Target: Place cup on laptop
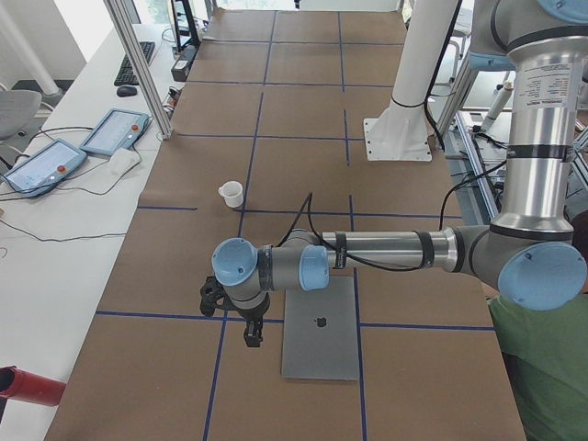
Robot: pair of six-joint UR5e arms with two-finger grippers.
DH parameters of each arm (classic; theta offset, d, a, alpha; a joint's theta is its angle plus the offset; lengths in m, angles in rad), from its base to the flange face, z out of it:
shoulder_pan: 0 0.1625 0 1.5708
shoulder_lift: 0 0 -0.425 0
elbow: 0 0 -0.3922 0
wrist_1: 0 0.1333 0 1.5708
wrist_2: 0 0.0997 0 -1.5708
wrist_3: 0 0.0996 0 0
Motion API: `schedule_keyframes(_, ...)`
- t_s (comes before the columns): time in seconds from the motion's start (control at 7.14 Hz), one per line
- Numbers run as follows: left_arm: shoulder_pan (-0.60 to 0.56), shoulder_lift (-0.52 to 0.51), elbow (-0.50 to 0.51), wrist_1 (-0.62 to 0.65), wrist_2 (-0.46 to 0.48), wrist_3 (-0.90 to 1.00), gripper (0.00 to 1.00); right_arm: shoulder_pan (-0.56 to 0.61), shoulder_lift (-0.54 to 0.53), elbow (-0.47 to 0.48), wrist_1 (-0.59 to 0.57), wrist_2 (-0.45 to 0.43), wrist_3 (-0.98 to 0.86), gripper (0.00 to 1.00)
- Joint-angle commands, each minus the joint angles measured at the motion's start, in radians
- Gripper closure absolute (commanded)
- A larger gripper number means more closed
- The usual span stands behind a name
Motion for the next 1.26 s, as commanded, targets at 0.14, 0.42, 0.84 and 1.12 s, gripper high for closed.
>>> schedule_keyframes(0.14, -0.001, -0.036, 0.006, -0.006, -0.008, 0.004, 0.00, 0.000, 0.000, 0.000, 0.000, 0.000, 0.000, 0.00)
schedule_keyframes(0.42, 0.003, -0.159, 0.001, 0.012, -0.008, -0.004, 0.00, 0.000, 0.000, 0.000, 0.000, 0.000, 0.000, 0.00)
schedule_keyframes(0.84, 0.081, -0.305, -0.026, 0.021, -0.045, -0.068, 0.00, 0.000, 0.000, 0.000, 0.000, 0.000, 0.000, 0.00)
schedule_keyframes(1.12, 0.246, -0.392, -0.022, 0.012, 0.001, -0.269, 0.00, 0.000, 0.000, 0.000, 0.000, 0.000, 0.000, 0.00)
